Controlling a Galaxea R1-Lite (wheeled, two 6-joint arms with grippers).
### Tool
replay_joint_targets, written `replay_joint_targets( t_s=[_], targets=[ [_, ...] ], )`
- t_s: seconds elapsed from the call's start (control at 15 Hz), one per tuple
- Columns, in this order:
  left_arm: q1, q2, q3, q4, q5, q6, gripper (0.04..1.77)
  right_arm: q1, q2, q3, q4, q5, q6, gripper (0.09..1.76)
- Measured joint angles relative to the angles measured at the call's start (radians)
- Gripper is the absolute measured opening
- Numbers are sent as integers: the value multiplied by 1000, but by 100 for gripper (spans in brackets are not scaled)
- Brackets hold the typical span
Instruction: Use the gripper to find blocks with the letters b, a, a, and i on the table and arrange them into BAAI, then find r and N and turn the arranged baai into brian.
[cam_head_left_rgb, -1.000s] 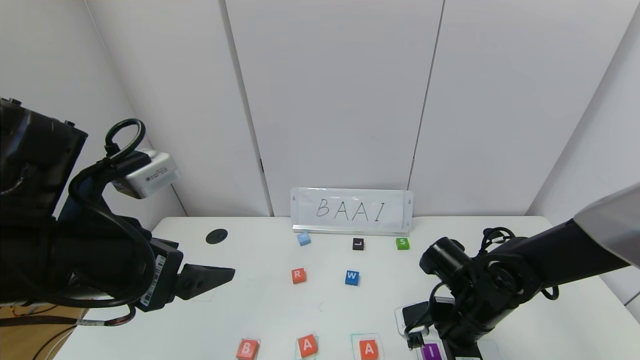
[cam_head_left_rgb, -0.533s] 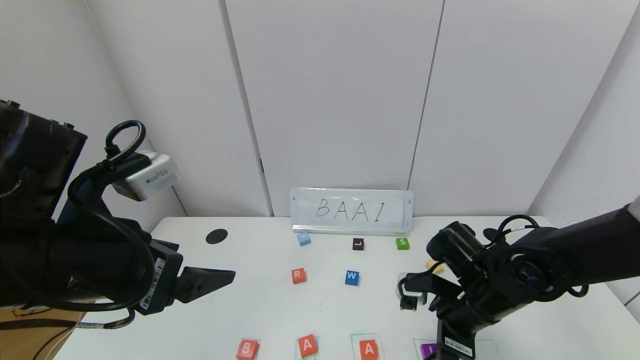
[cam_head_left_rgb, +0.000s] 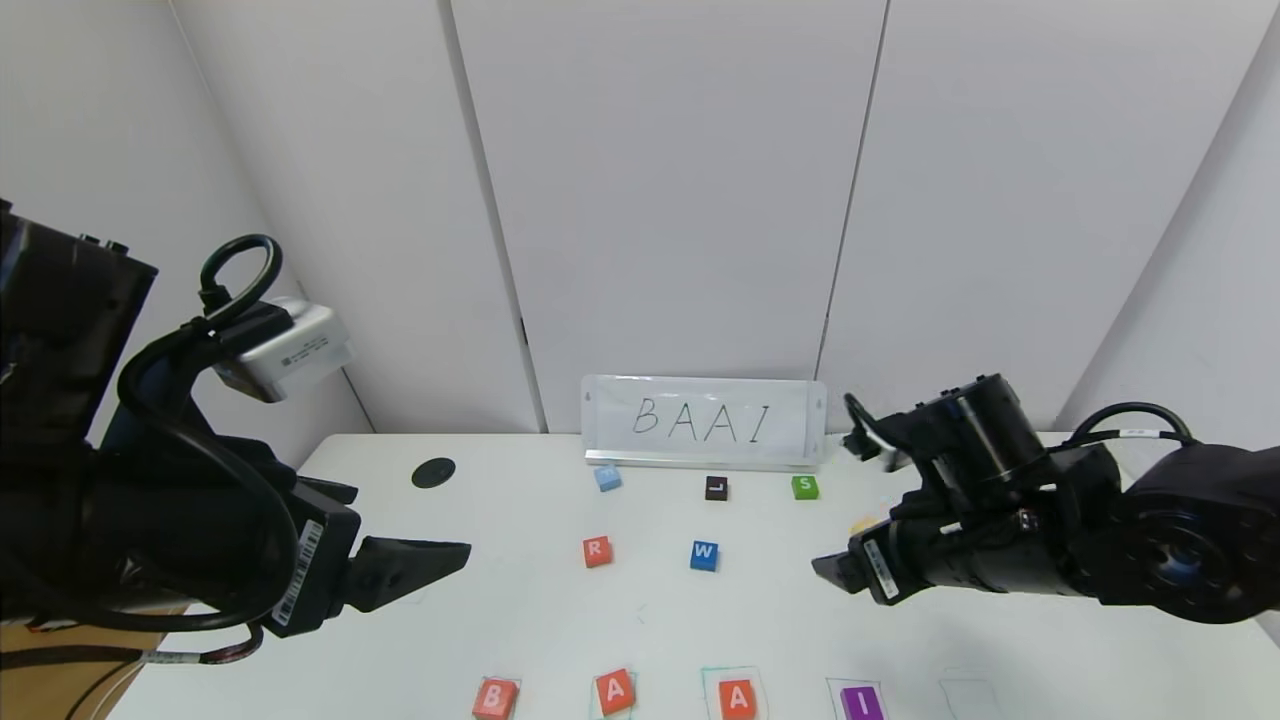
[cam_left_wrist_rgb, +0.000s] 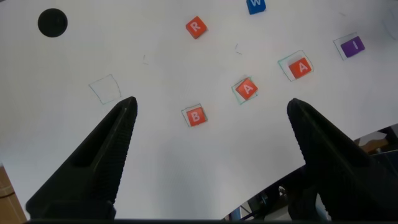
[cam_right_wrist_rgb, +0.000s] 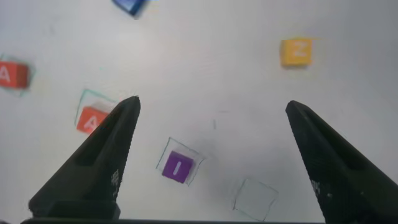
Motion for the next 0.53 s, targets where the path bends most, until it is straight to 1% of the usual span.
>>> replay_joint_targets(
  t_s=[0.07, 0.2, 0.33, 0.53],
  targets=[
    [2, 1, 1, -5, 0, 0, 172, -15, -21, 25, -14, -60, 35, 169],
    [6, 6, 9, -30, -3, -1, 172, -44, -64, 83, -23, -156, 50, 169],
    [16, 15, 22, -60, -3, 0, 172, -87, -136, 125, -21, -181, 53, 170],
    [37, 25, 35, -76, -4, 0, 172, -166, -276, 171, -17, -184, 50, 170]
  ],
)
